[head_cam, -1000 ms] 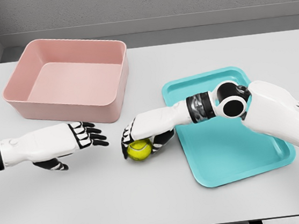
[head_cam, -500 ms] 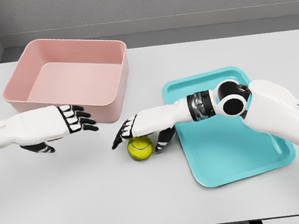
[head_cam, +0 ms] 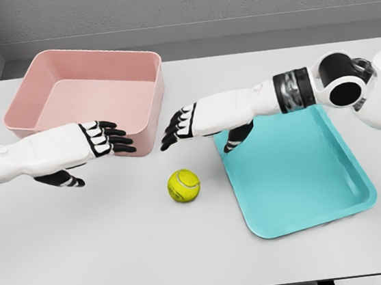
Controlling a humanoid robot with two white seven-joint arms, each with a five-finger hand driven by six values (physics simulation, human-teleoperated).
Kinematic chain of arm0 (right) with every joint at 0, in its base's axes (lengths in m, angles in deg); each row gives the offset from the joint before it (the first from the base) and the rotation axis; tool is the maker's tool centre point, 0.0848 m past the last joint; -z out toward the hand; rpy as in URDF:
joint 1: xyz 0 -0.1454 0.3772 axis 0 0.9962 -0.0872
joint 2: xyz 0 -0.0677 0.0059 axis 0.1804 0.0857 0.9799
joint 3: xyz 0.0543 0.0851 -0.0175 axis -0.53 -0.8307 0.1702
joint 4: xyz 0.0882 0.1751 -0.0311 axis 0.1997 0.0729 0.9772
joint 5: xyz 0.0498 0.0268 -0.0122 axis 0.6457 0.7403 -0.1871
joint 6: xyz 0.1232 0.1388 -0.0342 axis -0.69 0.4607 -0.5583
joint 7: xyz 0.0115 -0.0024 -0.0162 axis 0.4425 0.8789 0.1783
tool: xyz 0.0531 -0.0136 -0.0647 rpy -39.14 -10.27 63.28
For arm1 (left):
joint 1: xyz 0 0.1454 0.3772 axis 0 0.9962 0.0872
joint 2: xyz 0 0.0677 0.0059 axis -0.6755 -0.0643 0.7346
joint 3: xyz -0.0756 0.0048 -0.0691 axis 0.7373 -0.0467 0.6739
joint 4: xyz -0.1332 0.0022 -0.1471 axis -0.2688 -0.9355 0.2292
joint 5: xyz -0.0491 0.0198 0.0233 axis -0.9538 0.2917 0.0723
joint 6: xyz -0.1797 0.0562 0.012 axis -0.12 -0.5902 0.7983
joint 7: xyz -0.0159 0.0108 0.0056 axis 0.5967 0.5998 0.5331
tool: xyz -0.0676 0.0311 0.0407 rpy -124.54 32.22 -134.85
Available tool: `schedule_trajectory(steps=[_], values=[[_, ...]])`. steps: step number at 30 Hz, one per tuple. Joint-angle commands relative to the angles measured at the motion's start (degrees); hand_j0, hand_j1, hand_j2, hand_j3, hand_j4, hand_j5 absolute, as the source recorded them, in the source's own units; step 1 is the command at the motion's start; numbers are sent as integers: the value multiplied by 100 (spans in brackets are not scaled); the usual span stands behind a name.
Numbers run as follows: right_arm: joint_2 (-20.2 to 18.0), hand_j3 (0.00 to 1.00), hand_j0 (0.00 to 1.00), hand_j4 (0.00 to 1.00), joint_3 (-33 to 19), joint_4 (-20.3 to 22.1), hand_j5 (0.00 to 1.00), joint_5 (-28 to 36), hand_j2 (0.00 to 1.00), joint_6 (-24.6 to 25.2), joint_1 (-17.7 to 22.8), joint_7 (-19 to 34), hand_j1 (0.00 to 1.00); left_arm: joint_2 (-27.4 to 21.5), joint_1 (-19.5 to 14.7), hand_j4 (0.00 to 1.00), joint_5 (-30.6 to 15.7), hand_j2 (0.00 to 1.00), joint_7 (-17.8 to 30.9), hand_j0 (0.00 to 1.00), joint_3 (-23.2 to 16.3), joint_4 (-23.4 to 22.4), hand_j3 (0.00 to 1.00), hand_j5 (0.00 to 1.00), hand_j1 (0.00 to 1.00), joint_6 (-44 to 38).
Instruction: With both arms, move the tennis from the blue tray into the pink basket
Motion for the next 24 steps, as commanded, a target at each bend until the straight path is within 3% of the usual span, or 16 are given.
schedule_trajectory(steps=[1,4,6,9,11,13,14,18,20,22,24], values=[[-353,100,100,100,-27,126,100,282,100,-42,-26,-8,100,319,9,100,-47,100,2,100,7,-4,100,100,100,-8],[-793,100,100,100,-255,91,100,291,100,-42,-167,-43,100,450,-9,100,-47,100,28,100,-63,-4,100,100,100,-8],[-1101,100,100,100,-396,-58,100,291,100,-42,-97,-227,100,741,-18,100,-11,100,353,100,-107,-4,100,100,100,-8],[-1338,100,100,100,-405,-920,100,291,100,-42,70,-1352,100,1206,-219,100,94,100,1100,100,-282,-12,100,100,100,-8],[-1470,100,100,100,-422,-1464,100,291,100,-42,158,-1396,100,1426,-615,100,85,100,1153,100,-898,-83,100,100,100,-8],[-1575,100,100,100,-449,-1808,100,291,100,-42,272,-1396,100,1567,-799,100,15,100,1162,100,-933,-83,100,100,100,-8],[-1681,100,100,100,-458,-1808,100,291,100,-42,351,-1396,100,1655,-896,100,-117,100,1162,100,-1109,-170,100,100,100,-8],[-1857,100,100,100,-466,-1808,100,291,100,-42,501,-1388,100,2033,-1072,100,-240,100,1197,100,-1100,-636,100,100,100,-8],[-1857,100,100,100,-466,-1808,100,291,100,-42,519,-1388,100,2033,-1107,100,-222,100,1285,100,-1082,-663,100,100,100,-8],[-1839,100,100,100,-458,-1799,100,291,100,-42,519,-1388,100,2050,-1142,100,-135,100,1996,100,-1074,-584,100,100,100,-8],[-1795,100,100,100,-449,-1781,100,283,100,-42,571,-1388,100,2050,-1178,100,-20,100,2016,100,-1074,-540,100,100,100,-8]])
